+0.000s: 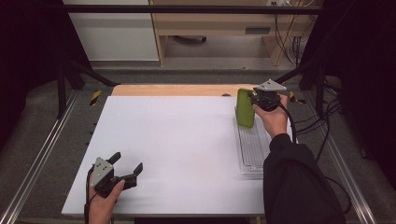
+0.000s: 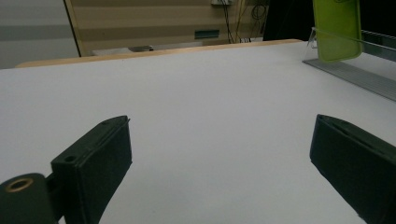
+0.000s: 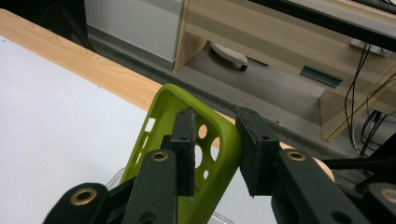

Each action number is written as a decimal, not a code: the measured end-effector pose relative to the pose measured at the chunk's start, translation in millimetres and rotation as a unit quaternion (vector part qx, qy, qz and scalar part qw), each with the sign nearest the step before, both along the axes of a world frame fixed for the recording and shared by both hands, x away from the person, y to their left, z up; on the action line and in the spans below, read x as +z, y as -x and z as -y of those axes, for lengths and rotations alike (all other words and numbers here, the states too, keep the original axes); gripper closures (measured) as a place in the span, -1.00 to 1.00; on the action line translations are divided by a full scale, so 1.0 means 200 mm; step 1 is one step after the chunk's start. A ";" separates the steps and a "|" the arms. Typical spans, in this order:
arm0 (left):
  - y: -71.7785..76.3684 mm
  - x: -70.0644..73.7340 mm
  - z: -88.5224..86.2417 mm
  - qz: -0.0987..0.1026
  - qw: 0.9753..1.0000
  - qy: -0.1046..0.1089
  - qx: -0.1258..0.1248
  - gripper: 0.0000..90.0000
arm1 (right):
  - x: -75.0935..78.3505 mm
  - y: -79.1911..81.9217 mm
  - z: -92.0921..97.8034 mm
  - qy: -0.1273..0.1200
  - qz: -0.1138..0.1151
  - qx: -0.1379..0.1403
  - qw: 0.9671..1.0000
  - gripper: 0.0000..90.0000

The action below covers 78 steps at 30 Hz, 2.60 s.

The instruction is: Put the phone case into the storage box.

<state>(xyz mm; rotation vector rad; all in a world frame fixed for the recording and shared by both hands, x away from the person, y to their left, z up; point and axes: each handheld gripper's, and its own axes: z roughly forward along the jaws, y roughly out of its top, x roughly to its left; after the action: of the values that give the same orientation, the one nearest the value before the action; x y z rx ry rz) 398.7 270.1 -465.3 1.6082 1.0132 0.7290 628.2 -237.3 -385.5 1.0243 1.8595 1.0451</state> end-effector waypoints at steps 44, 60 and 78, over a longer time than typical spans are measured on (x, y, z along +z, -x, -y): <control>0.00 0.00 0.00 0.000 1.000 0.000 0.000 -0.89 | -0.03 -0.05 -0.01 -0.026 -0.013 -0.028 0.999 0.41; 0.00 0.00 0.00 0.001 1.000 -0.001 0.001 -0.89 | -0.05 -0.08 0.00 -0.036 -0.015 -0.041 0.998 0.39; 0.00 0.00 0.00 0.002 1.000 -0.001 0.001 -0.89 | -0.03 -0.09 -0.03 -0.042 -0.034 -0.057 0.997 0.06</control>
<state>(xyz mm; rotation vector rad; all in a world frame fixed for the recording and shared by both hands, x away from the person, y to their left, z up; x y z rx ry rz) 398.1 270.1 -464.7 1.6072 1.0117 0.7336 645.9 -231.9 -391.3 1.2137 1.8008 1.0408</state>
